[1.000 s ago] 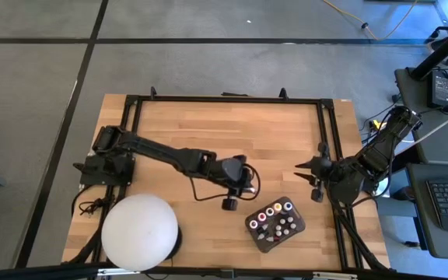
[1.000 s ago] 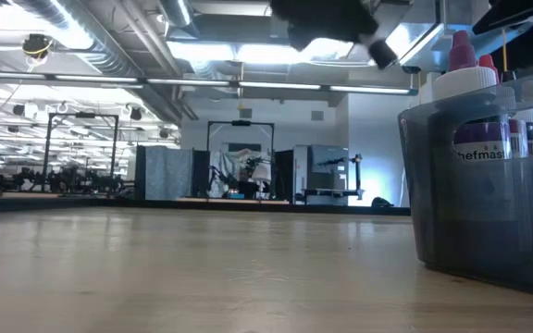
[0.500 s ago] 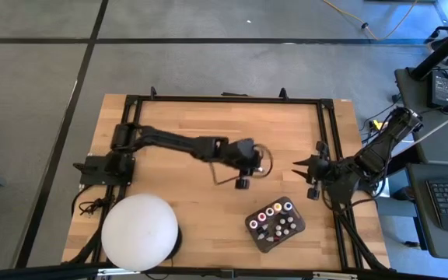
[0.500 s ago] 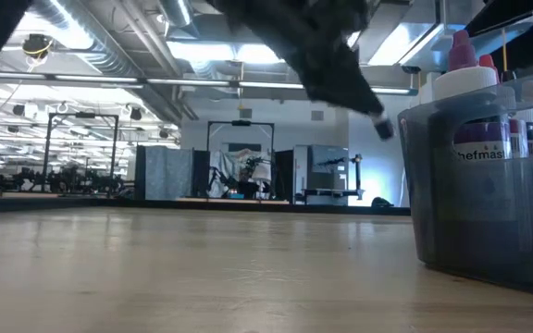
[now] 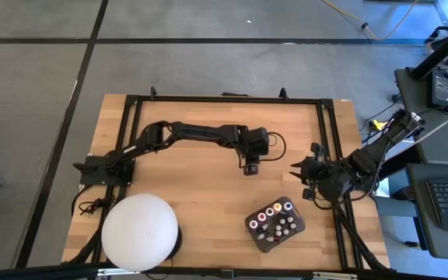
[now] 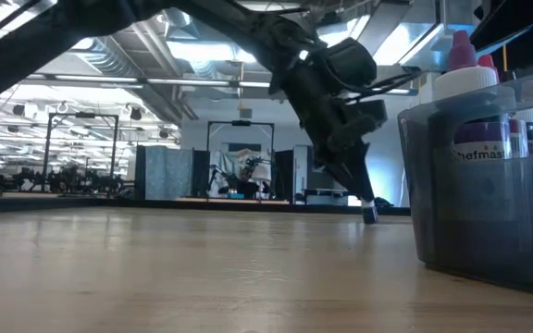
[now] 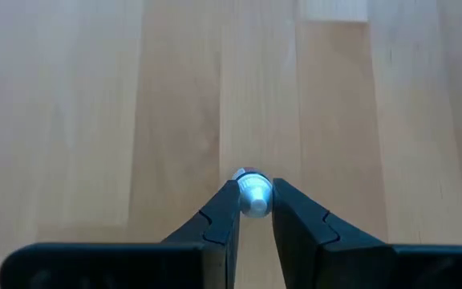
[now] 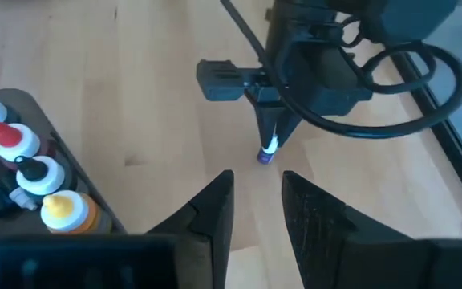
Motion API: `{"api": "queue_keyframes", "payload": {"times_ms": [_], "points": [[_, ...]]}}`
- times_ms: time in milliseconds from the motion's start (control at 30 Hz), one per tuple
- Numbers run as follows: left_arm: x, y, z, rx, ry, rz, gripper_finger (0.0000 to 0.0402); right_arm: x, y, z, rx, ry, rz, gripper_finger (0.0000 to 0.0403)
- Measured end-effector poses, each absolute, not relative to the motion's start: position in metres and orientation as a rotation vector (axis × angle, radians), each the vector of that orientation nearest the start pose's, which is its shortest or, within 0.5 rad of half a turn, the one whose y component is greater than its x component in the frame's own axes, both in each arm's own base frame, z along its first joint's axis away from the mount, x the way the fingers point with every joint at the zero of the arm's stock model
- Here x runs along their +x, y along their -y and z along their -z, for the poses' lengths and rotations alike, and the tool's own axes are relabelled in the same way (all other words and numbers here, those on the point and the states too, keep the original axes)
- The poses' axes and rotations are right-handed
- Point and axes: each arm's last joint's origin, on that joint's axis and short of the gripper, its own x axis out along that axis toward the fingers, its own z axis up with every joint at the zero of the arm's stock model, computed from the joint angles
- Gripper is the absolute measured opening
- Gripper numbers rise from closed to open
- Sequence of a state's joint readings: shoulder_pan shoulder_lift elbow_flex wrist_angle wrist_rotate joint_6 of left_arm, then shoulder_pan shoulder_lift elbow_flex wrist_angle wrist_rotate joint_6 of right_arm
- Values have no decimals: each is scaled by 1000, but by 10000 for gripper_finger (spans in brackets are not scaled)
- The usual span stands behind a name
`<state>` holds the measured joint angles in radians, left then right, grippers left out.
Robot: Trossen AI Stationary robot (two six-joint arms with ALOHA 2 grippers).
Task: Pick & Place food coloring
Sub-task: Put the small purple food coloring bottle into the bin
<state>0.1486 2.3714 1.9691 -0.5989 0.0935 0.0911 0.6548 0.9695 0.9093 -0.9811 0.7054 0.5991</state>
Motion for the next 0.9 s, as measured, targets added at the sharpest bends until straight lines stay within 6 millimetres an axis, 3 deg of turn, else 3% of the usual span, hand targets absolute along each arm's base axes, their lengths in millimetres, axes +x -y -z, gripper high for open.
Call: {"api": "queue_keyframes", "payload": {"times_ms": [900], "points": [[506,-58,-165,-18,-1015,11,85,141,-83,-288,-98,-762,288,110]]}}
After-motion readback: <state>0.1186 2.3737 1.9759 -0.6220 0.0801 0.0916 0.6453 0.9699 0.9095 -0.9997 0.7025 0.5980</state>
